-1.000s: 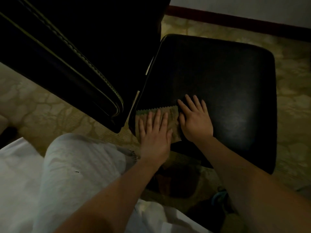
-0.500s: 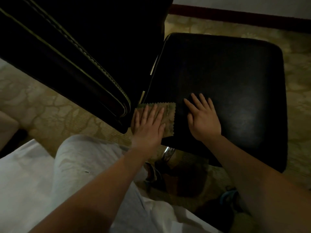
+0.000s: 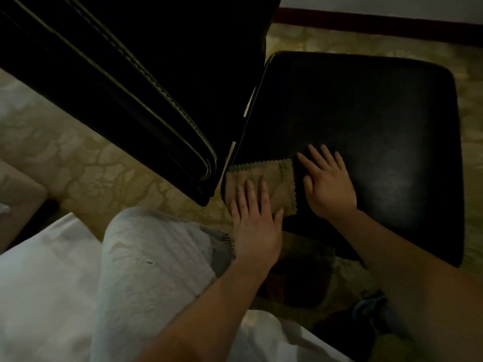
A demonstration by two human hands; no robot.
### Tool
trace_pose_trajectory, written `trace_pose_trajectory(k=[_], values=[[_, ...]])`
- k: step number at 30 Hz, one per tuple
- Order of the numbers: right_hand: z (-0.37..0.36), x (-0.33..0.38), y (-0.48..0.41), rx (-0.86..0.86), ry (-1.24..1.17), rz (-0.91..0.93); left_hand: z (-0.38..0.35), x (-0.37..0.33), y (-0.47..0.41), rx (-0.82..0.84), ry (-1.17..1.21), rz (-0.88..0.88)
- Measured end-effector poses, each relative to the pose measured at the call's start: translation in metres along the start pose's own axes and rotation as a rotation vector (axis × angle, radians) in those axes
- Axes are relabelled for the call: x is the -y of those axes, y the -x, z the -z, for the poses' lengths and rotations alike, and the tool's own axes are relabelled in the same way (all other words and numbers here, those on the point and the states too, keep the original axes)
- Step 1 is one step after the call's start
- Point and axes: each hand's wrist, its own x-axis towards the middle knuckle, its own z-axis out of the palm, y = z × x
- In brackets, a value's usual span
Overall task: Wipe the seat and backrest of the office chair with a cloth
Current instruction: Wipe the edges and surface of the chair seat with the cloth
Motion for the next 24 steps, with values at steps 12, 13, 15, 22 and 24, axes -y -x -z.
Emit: trace_pose_trajectory(k=[12, 13, 15, 22, 24], values=[[0.000, -0.001, 0.000, -0.019, -0.034, -0.007, 0.016, 0.028, -0.028, -0.045, 0.135, 0.004], [0.000, -0.001, 0.000, -0.019, -0.036, -0.008, 0.017, 0.026, -0.031, -0.033, 0.116, 0.015], [-0.001, 0.000, 0.000, -0.023, -0.041, -0.006, 0.017, 0.022, -0.036, 0.018, 0.081, 0.049], [-0.005, 0.001, -0.002, -0.046, -0.038, -0.016, 0.024, 0.032, -0.059, 0.073, 0.040, 0.005], [-0.006, 0.003, -0.003, -0.046, -0.040, -0.030, 0.027, 0.041, -0.067, 0.089, 0.021, -0.041]])
